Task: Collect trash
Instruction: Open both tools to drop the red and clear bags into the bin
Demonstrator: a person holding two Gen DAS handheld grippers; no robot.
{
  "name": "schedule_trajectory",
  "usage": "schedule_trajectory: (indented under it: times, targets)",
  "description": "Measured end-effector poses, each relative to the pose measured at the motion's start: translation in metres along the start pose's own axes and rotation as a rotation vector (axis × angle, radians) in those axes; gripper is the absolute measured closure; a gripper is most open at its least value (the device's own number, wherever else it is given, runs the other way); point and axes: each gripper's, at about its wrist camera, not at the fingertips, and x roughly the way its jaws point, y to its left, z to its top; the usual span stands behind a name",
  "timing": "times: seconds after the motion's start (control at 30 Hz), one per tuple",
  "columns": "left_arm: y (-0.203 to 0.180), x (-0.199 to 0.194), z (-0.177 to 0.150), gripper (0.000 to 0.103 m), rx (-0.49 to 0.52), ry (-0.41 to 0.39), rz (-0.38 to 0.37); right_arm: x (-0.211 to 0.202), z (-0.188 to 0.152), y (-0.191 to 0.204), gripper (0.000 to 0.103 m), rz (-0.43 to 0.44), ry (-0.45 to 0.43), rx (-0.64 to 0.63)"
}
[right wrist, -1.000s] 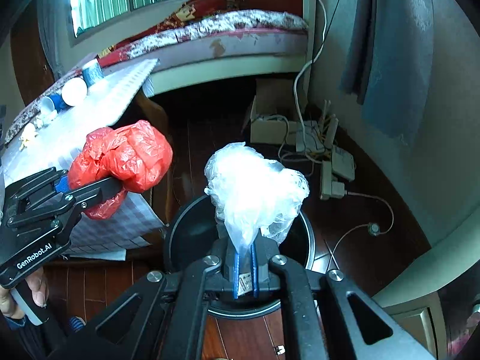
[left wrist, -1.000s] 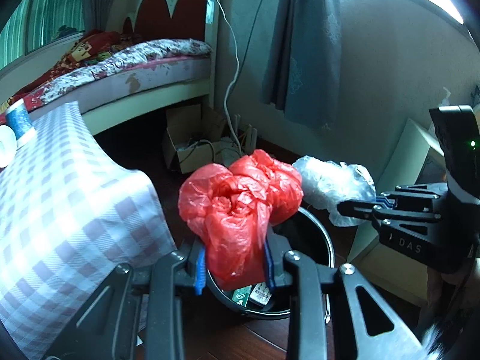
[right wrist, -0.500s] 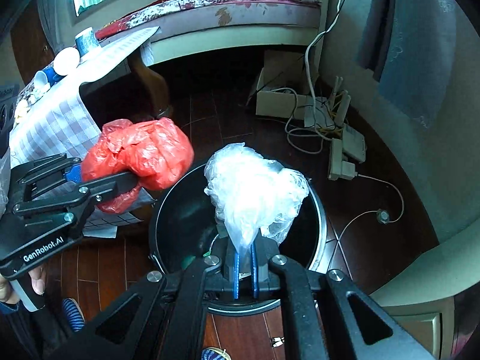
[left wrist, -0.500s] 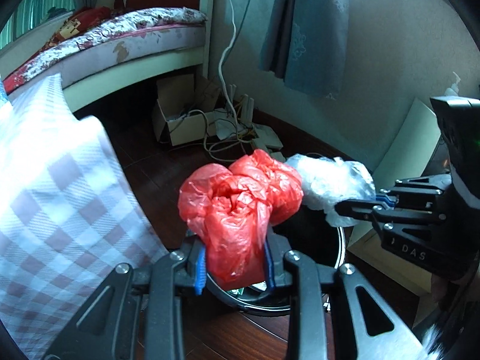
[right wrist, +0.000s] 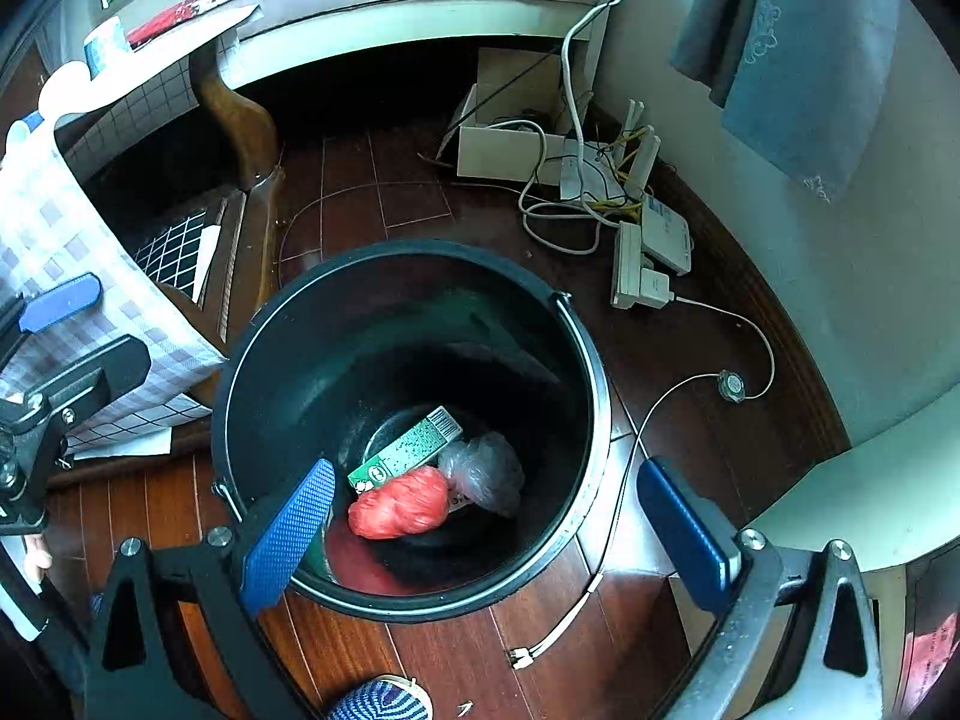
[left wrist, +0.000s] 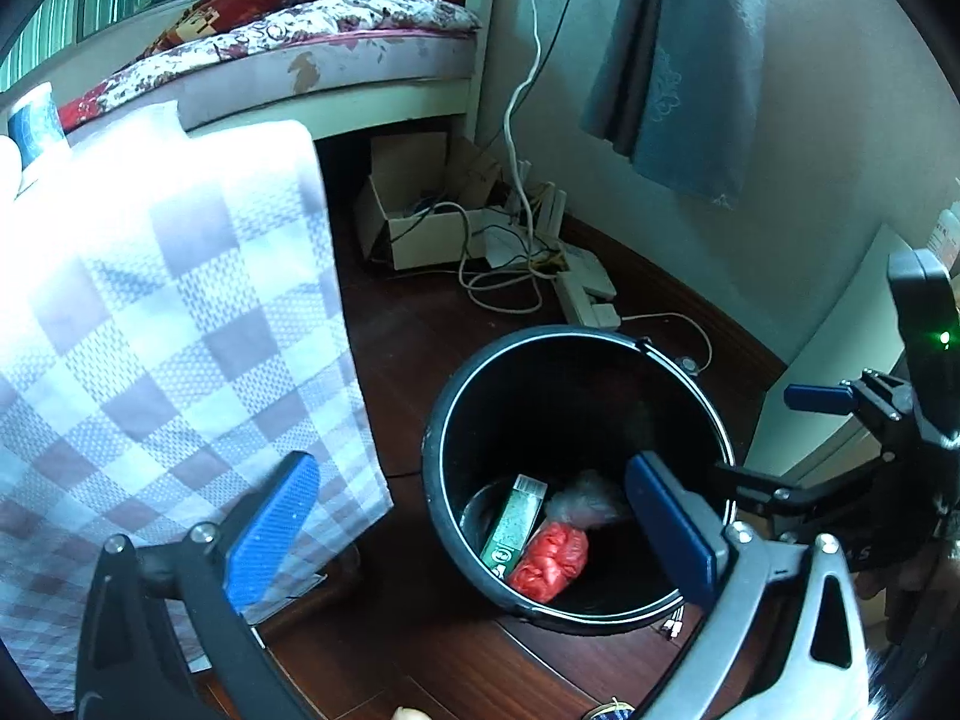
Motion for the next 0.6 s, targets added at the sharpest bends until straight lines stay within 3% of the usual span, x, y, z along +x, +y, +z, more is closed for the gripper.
schedule_trajectory:
  times: [0.6]
  targets:
    - [0.005, -0.015, -0.004, 0.001, 0.015, -0.025, 0.029, -0.019, 0.001, 0.010, 0.001, -0.011, -0.045, -0.028]
